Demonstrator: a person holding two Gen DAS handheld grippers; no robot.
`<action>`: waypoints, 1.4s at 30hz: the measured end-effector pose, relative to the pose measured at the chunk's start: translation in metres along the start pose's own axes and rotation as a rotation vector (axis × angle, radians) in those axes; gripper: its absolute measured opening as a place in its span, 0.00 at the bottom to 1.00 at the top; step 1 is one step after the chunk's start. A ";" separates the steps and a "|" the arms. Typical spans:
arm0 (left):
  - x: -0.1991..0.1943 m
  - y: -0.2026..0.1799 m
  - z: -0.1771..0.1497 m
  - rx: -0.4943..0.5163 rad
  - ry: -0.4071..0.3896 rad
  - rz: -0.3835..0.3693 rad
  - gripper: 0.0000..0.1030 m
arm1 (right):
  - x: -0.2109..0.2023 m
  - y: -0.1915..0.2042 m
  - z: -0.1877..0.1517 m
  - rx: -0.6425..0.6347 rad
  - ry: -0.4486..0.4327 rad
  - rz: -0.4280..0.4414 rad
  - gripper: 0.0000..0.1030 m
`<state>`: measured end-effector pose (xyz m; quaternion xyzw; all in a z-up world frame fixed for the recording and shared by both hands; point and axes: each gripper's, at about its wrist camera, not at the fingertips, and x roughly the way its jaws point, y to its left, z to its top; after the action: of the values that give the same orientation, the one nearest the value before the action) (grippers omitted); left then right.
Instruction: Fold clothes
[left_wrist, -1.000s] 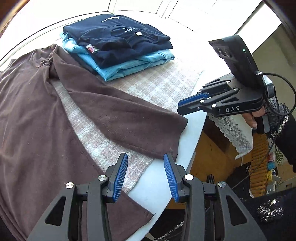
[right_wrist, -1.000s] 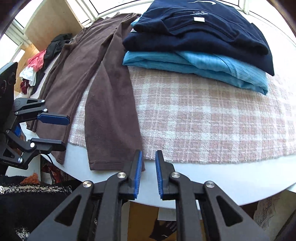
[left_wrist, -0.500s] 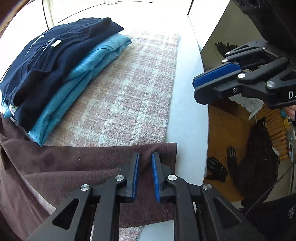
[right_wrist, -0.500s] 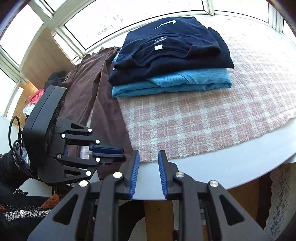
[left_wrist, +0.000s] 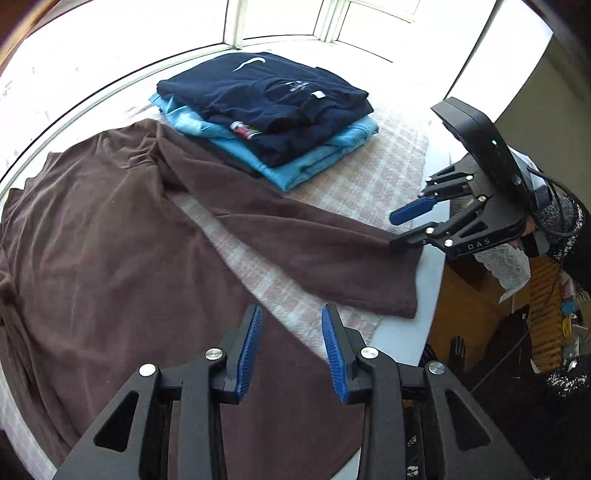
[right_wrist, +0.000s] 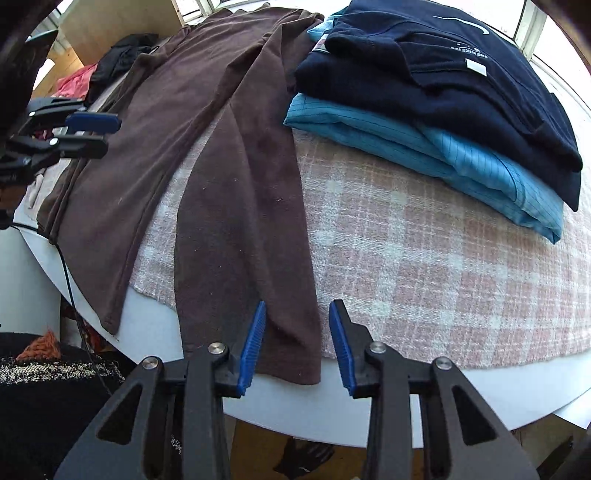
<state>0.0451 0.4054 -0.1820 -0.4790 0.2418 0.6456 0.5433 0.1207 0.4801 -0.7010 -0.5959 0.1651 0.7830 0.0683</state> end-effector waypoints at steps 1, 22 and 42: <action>-0.002 0.017 0.007 -0.029 0.002 -0.012 0.31 | 0.010 0.000 0.002 0.009 -0.002 0.013 0.34; 0.108 0.137 0.207 -0.165 0.179 -0.171 0.03 | -0.069 0.063 0.025 0.290 -0.384 -0.196 0.05; 0.044 0.117 0.188 0.028 0.089 -0.161 0.29 | -0.088 0.011 -0.027 0.492 -0.375 -0.043 0.29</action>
<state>-0.1287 0.5487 -0.1650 -0.5176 0.2355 0.5745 0.5888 0.1669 0.4688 -0.6219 -0.4099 0.3217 0.8141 0.2562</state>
